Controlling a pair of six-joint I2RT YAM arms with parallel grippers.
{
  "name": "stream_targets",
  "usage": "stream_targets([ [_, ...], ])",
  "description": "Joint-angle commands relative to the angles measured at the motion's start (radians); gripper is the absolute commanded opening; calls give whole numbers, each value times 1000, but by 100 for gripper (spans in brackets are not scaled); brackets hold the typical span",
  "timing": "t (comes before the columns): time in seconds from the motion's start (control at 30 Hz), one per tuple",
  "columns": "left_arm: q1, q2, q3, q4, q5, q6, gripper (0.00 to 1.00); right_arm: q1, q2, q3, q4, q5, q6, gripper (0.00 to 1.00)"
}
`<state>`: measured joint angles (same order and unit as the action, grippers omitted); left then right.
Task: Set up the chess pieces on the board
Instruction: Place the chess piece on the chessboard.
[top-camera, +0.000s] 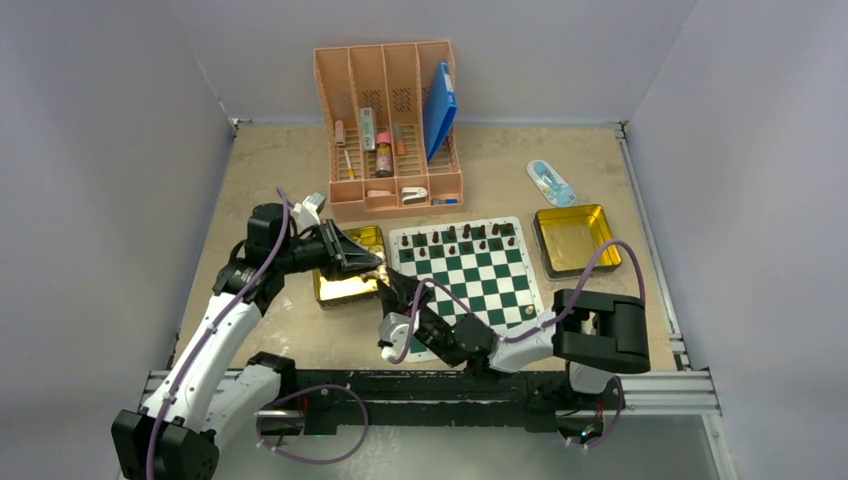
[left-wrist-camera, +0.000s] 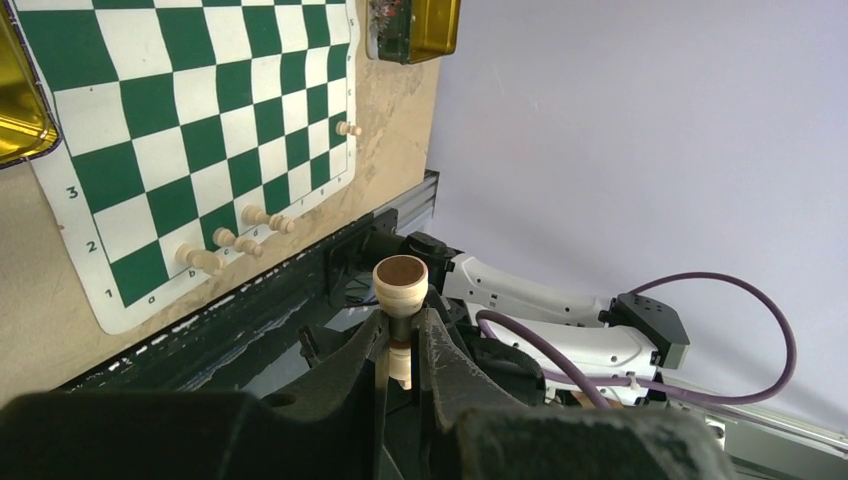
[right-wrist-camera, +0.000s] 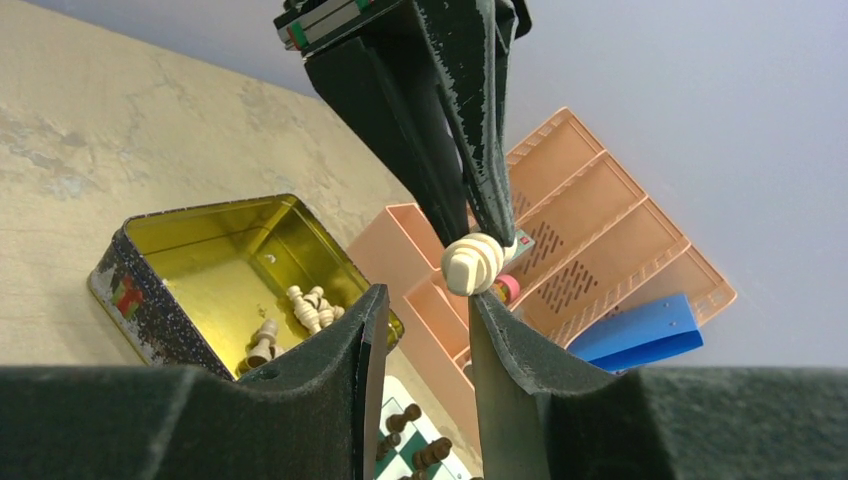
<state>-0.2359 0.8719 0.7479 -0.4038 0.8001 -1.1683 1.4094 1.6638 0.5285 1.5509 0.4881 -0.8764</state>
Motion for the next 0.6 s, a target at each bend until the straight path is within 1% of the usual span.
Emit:
stream_targets([
  [0.0, 6, -16, -10, 43, 16, -13, 10, 9, 11, 45, 240, 46, -34, 39],
  [0.37, 6, -21, -30, 44, -2, 1, 10, 16, 33, 53, 323, 76, -79, 40],
  [0.47, 6, -19, -37, 52, -5, -1, 10, 17, 29, 56, 337, 77, -77, 42],
  [0.57, 6, -13, -38, 55, -7, 1, 9, 17, 14, 56, 331, 74, -71, 42],
])
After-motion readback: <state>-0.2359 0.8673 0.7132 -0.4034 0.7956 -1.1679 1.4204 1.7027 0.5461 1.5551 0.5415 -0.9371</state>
